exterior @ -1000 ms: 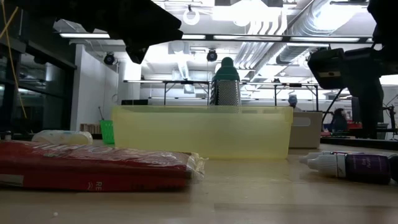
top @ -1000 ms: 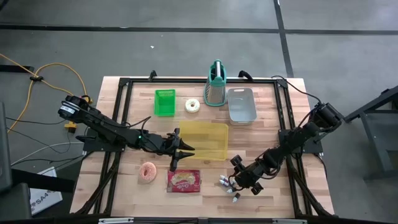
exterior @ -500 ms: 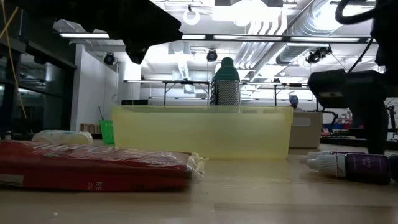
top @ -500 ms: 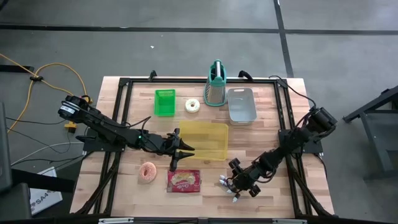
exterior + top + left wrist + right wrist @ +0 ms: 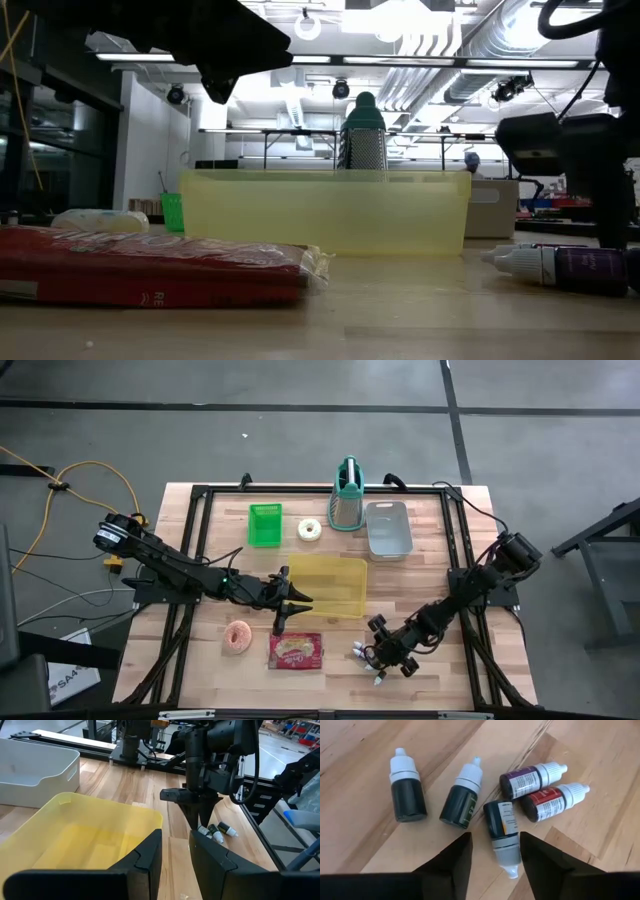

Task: Pick & Place Food Item
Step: Put the blue food coloring bottle into the green bin

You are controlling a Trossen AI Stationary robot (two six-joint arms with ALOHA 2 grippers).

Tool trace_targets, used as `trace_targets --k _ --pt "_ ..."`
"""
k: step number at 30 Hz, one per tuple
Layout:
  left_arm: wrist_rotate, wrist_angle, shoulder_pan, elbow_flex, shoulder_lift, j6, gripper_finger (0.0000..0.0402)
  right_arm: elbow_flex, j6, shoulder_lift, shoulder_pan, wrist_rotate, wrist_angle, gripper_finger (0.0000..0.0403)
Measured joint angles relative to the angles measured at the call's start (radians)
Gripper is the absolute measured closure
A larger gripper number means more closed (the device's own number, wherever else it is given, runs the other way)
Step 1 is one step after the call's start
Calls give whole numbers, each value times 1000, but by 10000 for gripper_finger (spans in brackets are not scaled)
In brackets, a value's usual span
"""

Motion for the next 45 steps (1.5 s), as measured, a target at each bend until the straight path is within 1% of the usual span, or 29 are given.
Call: trace_targets --k 8,13,19,27,31,34,37,40,45 --pt "0 0 0 0 0 0 307 0 0 1 0 -1 -1 321" --pt "0 0 0 0 0 0 307 0 20 1 0 2 0 342" --pt "-1 0 0 0 0 -1 307 0 79 1 -1 17 0 338" --pt "-1 0 0 0 0 -1 307 -1 80 -7 -1 25 -5 345" --pt "-1 1 0 0 0 -1 307 -5 86 -51 -3 52 -50 345" --pt "-1 0 0 0 0 -1 307 -3 100 -110 -3 75 -103 345" --pt "-1 0 0 0 0 -1 307 -3 119 -158 -14 72 -134 345" --pt "-1 -1 0 0 0 -1 307 -2 132 -207 -26 69 -129 345" --pt "-1 -1 0 0 0 -1 307 -2 146 -238 -49 58 -130 345"
